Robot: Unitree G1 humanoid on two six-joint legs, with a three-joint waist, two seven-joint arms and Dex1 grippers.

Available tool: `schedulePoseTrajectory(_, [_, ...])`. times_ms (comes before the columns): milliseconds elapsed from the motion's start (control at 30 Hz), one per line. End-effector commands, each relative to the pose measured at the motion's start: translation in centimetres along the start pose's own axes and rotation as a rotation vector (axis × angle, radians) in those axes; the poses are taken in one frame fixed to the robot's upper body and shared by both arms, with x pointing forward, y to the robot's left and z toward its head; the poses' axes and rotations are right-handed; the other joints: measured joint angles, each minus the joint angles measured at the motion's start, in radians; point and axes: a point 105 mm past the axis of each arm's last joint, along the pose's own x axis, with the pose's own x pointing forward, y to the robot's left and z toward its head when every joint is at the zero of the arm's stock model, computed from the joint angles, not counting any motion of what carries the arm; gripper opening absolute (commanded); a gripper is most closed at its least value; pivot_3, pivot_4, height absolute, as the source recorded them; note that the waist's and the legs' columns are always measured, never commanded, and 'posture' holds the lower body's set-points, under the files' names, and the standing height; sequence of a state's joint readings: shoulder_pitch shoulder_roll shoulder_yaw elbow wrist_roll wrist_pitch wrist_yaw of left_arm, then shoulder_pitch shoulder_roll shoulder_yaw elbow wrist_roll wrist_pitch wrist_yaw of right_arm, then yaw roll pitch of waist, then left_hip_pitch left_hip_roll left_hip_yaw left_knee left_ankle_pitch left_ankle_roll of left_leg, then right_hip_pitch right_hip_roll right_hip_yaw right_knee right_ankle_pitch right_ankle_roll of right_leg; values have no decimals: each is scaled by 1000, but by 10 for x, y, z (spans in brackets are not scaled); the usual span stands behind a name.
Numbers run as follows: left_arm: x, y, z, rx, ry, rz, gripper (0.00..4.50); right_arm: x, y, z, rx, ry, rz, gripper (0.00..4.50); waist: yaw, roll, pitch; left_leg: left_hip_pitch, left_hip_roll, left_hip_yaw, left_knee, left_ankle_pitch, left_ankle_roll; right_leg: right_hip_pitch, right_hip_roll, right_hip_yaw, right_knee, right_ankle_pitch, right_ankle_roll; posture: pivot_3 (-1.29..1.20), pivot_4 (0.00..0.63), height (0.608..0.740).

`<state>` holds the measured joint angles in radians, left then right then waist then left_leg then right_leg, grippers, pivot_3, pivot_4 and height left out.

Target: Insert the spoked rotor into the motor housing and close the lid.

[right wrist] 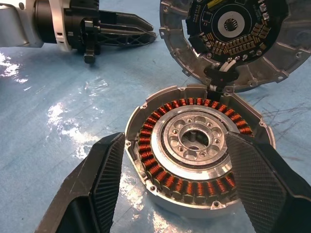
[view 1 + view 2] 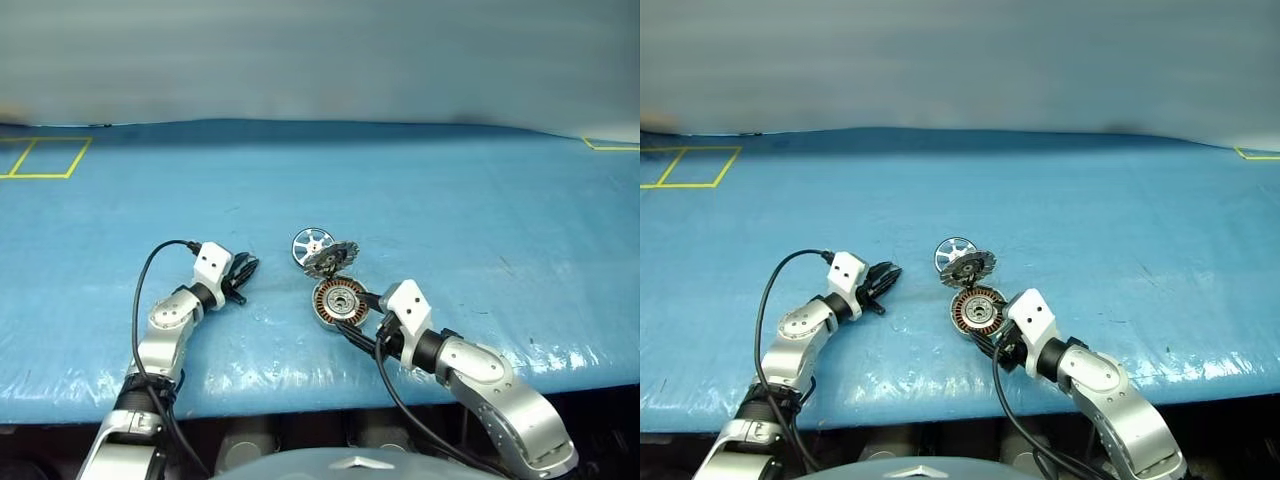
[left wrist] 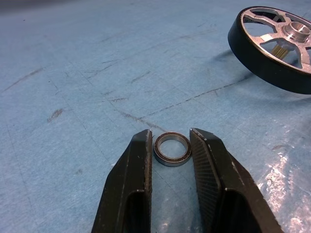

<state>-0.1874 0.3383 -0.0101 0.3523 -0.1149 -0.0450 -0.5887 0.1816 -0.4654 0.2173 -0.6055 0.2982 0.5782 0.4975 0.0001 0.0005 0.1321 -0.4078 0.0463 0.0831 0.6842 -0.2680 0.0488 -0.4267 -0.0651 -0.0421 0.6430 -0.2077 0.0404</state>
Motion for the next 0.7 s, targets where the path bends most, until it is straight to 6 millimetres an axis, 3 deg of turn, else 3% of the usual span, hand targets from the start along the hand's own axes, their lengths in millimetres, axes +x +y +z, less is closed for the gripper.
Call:
schedulePoseTrajectory(33, [-9, -2, -12, -11, 5, -7, 1271, -1, 0, 12, -18, -48, -2, 3460, -2, 0, 0, 0, 0, 0, 0, 0, 0, 0, 0, 0, 0, 0, 0, 0, 150, 740])
schedulePoseTrajectory(167, [-21, -25, 31, -68, -212, -201, 1271, -5, 0, 15, -13, -66, -5, 3460, -10, -1, 1, -6, 0, 1, 0, 0, 0, -1, -1, 0, 0, 3, -5, 0, 150, 740])
schedulePoseTrajectory(400, [-36, -51, 53, 55, -197, -411, 1271, -15, -7, 16, -10, -74, -42, 3460, -5, -7, 5, -7, 0, 0, -1, 0, 0, -2, -1, -1, -1, 2, -6, 0, 150, 740])
schedulePoseTrajectory(533, [-35, -51, 56, 91, -186, -413, 1271, -17, -11, 14, -8, -62, -63, 3460, -5, -8, 6, -7, 0, 0, 0, -1, 1, -2, -1, -1, -1, -1, -1, 0, 150, 740])
schedulePoseTrajectory(700, [-34, -25, 62, 98, -216, -270, 1271, -14, -8, 14, -6, -63, -58, 3460, -6, -9, 7, -7, 0, 0, -1, 0, 0, -2, 0, -1, -1, -1, -1, 0, 150, 740])
